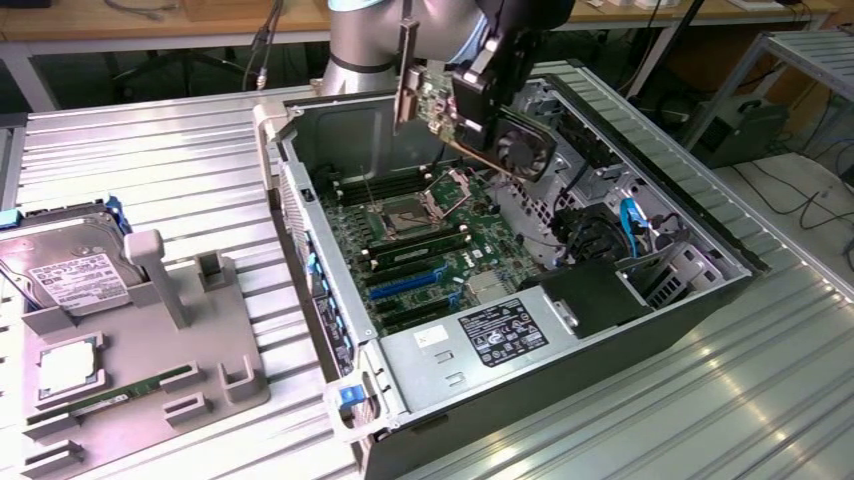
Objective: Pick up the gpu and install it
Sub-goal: 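Insert the gpu into the slot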
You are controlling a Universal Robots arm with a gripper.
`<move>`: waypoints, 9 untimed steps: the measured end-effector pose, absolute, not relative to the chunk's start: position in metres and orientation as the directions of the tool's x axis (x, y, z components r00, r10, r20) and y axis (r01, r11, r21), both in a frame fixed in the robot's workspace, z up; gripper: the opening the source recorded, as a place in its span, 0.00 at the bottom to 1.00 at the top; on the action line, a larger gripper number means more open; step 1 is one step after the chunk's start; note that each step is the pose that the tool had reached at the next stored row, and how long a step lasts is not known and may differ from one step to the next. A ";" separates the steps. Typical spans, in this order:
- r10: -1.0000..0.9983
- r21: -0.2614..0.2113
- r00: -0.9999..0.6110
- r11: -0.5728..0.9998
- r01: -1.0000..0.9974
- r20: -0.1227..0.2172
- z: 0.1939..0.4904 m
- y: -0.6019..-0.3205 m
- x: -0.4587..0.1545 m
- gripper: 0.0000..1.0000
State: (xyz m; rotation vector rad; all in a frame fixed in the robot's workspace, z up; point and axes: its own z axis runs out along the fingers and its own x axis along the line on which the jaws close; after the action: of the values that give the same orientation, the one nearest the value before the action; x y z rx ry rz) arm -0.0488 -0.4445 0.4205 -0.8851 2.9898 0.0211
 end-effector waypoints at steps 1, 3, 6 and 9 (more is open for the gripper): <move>-0.567 0.006 -0.824 0.824 -0.567 -0.026 0.420 -0.445 -0.049 0.28; -0.616 0.006 -0.787 0.787 -0.617 -0.026 0.420 -0.445 -0.049 0.28; -0.670 0.006 -0.742 0.742 -0.670 -0.026 0.420 -0.445 -0.049 0.28; -0.711 0.006 -0.703 0.703 -0.711 -0.026 0.420 -0.445 -0.049 0.28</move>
State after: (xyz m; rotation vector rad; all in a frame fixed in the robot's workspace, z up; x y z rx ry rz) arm -0.0488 -0.4445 0.4199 -1.2014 2.8791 0.0248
